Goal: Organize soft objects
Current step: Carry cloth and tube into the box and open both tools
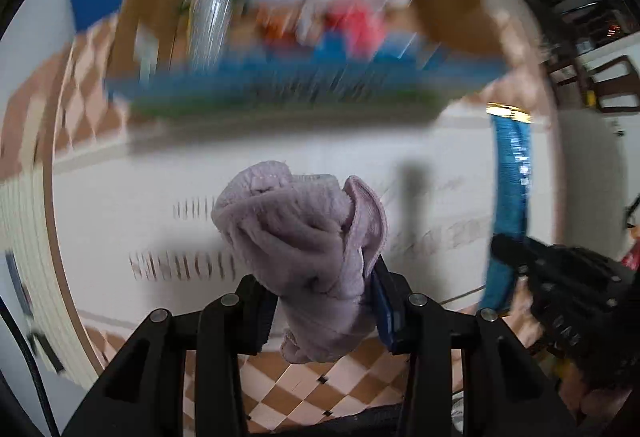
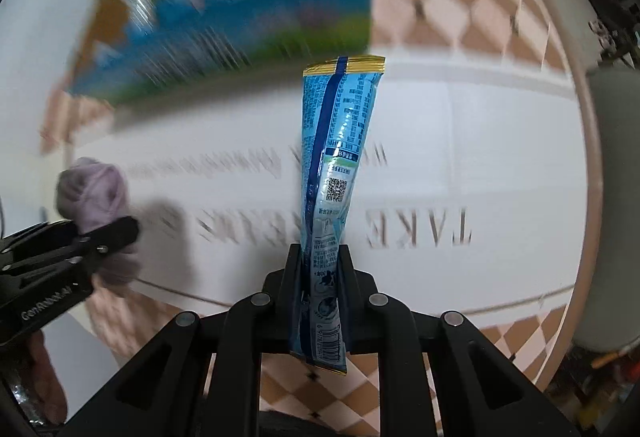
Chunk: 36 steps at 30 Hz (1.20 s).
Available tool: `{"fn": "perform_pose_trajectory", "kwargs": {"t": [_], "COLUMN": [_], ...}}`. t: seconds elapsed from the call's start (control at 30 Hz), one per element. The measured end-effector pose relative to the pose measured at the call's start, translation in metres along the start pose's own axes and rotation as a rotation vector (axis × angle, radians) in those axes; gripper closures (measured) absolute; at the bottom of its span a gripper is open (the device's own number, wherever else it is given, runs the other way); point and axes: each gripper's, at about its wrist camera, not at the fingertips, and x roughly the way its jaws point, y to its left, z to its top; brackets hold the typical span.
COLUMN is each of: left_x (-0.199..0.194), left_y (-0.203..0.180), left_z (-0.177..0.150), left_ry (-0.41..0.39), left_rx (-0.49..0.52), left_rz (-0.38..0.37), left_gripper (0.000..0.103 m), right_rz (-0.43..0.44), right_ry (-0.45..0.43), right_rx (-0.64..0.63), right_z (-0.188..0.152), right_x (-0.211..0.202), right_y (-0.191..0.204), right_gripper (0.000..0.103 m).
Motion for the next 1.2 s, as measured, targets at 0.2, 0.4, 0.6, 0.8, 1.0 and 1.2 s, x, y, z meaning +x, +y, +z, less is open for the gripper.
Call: {"fn": "perform_pose_trajectory", "kwargs": {"t": [0.2,0.4,0.6,0.8,1.0,1.2], "left_x": [-0.047,-0.023,0.014,0.043,0.06,0.068], "left_y": [-0.017,-0.019,-0.024,-0.039,-0.046,-0.047], "left_z": [0.095,0.196,0.255,0.286,0.3,0.298], "left_ry": [-0.051,0.012,0.136,0.221,0.259,0.292], "left_rx": [0.047,0.007,-0.031,-0.018,-0.014,-0.01], "left_rz": [-0.094,-0.125,-0.149,-0.141,-0.141,-0.18], "left_gripper": [0.065,0.065,0.065,0.065,0.064,0.059], "right_rz": [0.088,0.087,0.078,0.035,0.028,0.026], "right_ry": [-0.163,-0.208,-0.139,-0.064,-0.028,0.008], "right_rx": [-0.021,0.035,0.089,0.067,0.075,0.077], "right_z": [0.057,0.144,0.205,0.225,0.235,0.24], "right_x": [-0.084,-0.095,-0.051,-0.014,0.007,0.015], "right_y": [0.016,0.022,0.014,0.017,0.01,0.008], "right_gripper": [0.086,0.086,0.086,0.086,0.086,0.084]}}
